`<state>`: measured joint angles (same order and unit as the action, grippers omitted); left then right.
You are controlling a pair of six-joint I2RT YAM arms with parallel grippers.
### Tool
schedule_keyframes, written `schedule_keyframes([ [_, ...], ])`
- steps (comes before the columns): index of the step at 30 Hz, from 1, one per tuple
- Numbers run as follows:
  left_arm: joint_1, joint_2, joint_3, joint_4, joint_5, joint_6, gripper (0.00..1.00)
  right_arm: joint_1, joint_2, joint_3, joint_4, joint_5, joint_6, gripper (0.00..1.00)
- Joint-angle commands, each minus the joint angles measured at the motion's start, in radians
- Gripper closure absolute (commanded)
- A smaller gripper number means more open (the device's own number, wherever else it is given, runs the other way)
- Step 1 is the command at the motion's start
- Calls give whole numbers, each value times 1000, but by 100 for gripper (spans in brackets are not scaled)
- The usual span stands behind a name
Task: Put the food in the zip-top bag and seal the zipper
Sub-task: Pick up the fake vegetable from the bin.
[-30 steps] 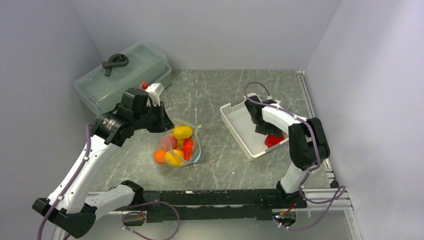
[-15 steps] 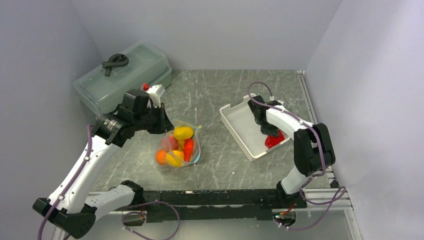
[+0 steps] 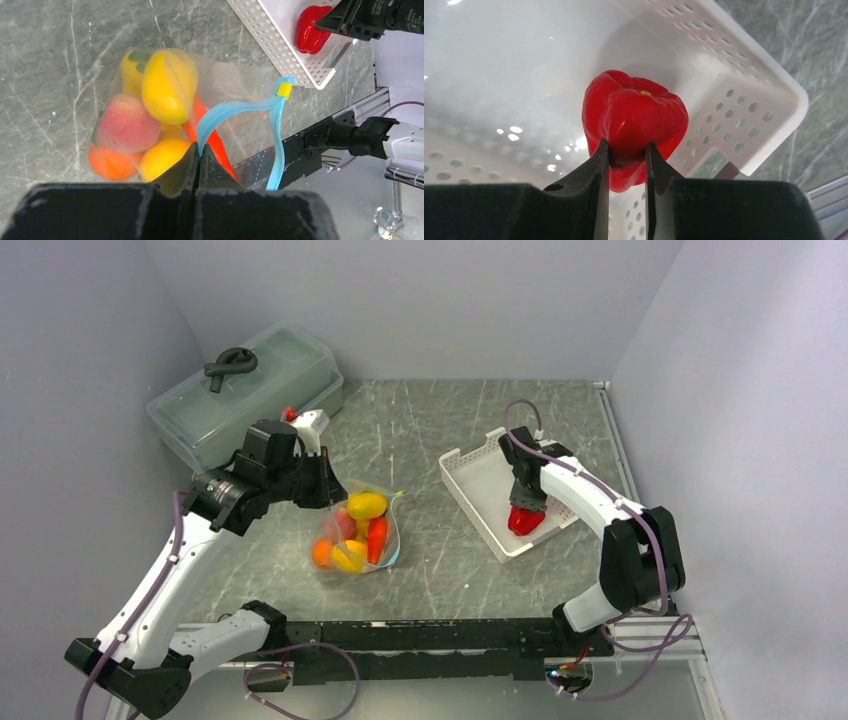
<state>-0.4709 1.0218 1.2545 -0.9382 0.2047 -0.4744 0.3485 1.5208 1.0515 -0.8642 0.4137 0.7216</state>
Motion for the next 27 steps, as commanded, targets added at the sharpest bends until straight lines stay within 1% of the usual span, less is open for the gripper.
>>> schedule_keyframes([
  [1,5,-29,0,48,6,5,100,9,-52,48,28,-89,-4,100],
  [5,5,-27,1,52,9,4,100,12,-81,52,55,-124,-22,100],
  [11,6,-17,6,55,15,1,100,18,-135,67,82,-128,-53,100],
  [18,6,-5,15,55,10,-5,100,20,-257,90,122,-150,-123,100],
  [23,8,7,33,47,5,-12,100,21,-352,107,165,-201,-167,100],
  [27,9,10,35,41,-2,-22,100,23,-405,136,200,-273,-197,100],
])
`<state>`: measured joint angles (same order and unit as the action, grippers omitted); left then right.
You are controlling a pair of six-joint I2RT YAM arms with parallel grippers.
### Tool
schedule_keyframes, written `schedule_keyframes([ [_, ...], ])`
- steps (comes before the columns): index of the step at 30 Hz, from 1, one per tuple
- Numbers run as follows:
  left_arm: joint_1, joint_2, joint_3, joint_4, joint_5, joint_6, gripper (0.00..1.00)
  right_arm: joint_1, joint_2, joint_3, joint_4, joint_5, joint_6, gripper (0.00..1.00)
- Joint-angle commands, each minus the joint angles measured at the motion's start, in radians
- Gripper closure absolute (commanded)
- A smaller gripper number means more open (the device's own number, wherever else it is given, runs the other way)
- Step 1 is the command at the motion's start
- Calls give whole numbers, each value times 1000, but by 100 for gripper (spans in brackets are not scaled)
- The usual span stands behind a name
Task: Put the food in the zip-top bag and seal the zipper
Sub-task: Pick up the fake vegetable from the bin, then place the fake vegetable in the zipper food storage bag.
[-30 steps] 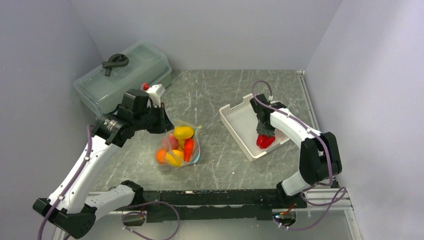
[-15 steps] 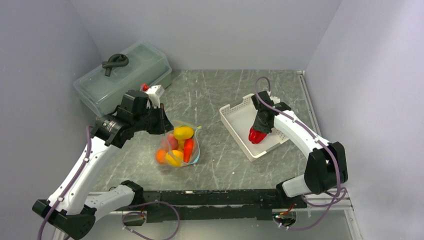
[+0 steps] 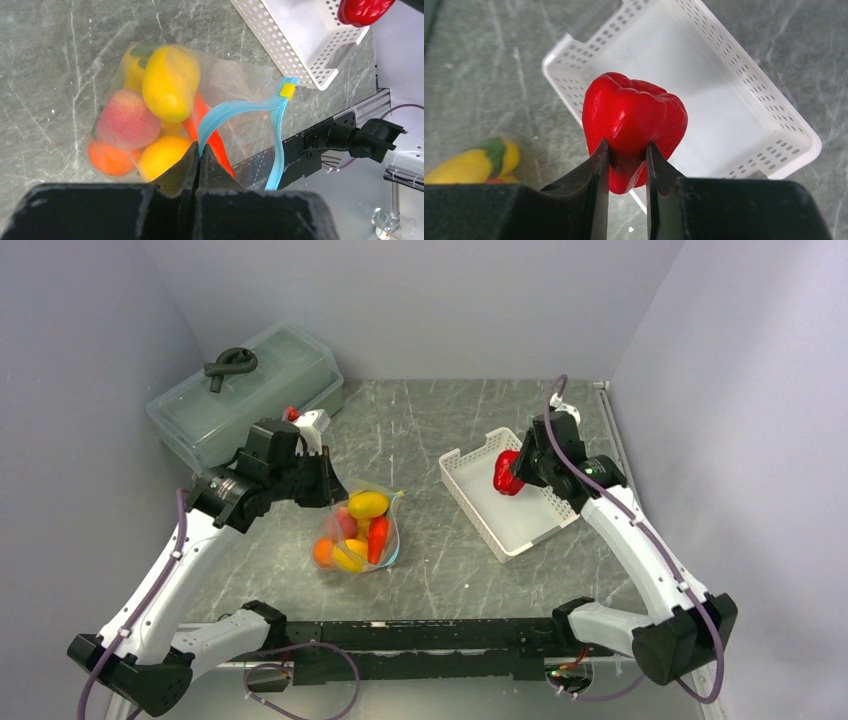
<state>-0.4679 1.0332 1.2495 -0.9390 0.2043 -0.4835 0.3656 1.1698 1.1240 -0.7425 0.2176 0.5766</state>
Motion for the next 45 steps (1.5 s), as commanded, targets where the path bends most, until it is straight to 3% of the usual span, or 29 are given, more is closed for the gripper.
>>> schedule_keyframes([
  [1,6,-1,42,40,-2,-17,100,8,-64,75,84,-95,-60,100],
  [20,6,-1,49,33,-9,-52,100,93,-202,159,279,-460,-165,100],
  [45,6,43,95,37,-5,-47,100,485,-61,265,369,-478,-298,100],
])
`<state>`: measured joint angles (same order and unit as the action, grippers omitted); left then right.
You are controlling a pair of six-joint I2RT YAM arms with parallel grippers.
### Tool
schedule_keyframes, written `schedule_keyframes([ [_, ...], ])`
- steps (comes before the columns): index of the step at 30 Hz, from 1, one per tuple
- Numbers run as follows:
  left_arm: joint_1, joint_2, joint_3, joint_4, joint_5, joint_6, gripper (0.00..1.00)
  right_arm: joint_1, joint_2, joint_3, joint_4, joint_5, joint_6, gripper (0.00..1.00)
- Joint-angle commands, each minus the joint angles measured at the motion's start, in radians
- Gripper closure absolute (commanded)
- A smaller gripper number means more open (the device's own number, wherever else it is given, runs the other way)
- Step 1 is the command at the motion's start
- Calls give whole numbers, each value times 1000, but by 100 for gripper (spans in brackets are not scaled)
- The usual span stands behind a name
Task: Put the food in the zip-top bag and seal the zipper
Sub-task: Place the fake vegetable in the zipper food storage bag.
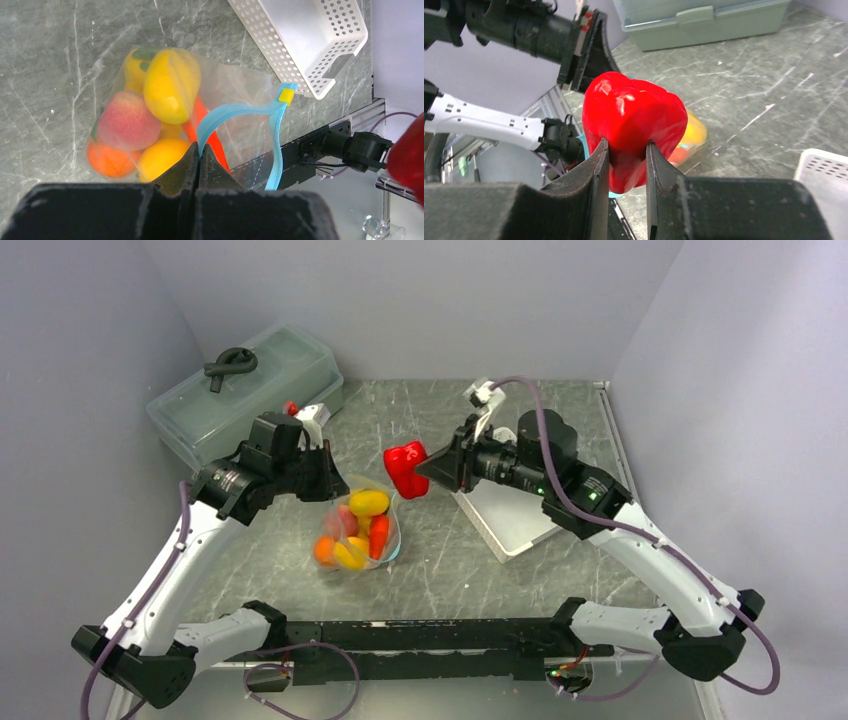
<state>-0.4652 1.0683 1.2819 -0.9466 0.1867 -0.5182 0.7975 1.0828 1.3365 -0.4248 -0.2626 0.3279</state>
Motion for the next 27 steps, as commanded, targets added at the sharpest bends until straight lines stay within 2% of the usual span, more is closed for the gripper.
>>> schedule_keyframes([
  [1,3,10,65,44,14,-13,100,69,39,59,48,5,-57,100],
  [7,3,19,72,45,15,-16,100,182,118,100,0,72,-118,100],
  [13,3,24,77,45,17,-17,100,243,172,75,-5,144,-132,100],
  [27,4,19,76,43,20,-16,100,272,249,-44,48,215,-116,100],
])
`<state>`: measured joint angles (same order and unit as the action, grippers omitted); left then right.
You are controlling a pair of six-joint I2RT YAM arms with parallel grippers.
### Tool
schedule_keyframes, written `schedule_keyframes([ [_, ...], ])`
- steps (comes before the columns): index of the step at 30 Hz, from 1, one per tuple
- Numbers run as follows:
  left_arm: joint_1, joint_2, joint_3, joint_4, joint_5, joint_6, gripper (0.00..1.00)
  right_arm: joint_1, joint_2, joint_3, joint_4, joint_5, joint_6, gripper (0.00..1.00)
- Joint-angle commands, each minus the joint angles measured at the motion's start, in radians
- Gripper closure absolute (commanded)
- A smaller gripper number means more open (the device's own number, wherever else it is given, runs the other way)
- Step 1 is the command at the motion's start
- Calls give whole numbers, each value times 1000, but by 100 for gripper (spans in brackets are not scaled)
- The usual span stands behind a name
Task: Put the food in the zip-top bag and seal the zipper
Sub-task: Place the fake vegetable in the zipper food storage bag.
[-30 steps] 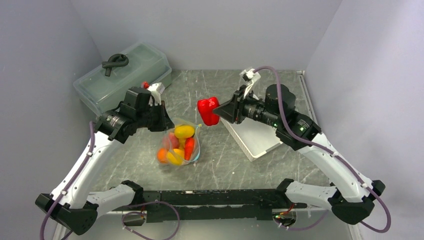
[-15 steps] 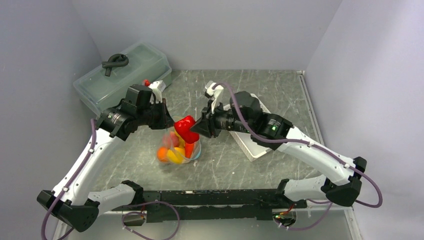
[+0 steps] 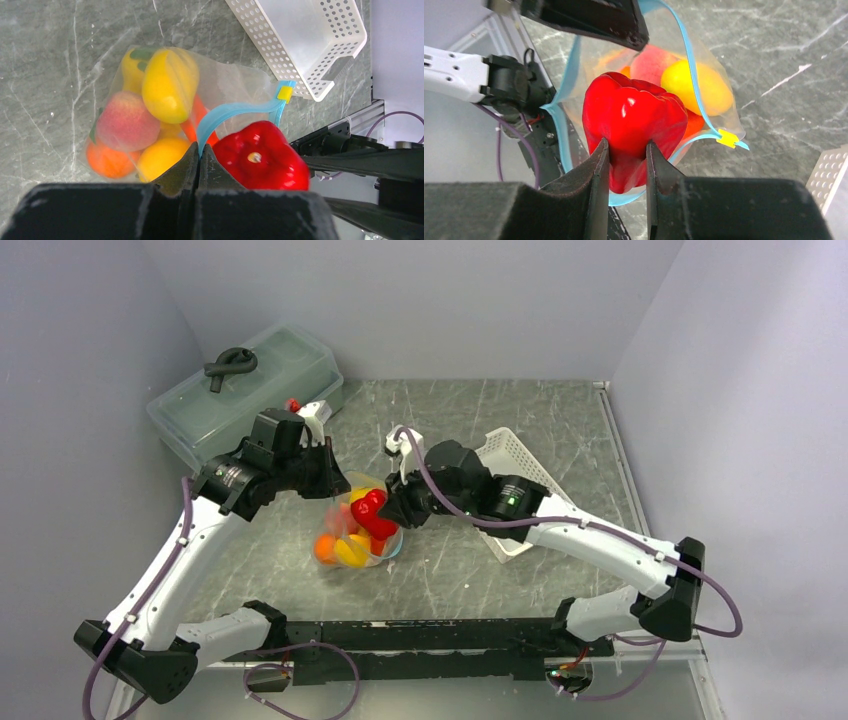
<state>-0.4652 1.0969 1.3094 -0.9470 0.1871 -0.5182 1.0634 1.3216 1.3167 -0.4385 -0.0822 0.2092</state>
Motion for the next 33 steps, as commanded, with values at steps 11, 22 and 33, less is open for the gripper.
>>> schedule_keyframes([
  [11,3,-2,44,47,43,-13,100,6,124,4,109,40,66,100],
  [22,3,-2,44,42,45,-7,100,6,164,54,114,56,86,54],
  [33,3,-15,30,32,39,15,100,6,58,75,35,126,16,33],
])
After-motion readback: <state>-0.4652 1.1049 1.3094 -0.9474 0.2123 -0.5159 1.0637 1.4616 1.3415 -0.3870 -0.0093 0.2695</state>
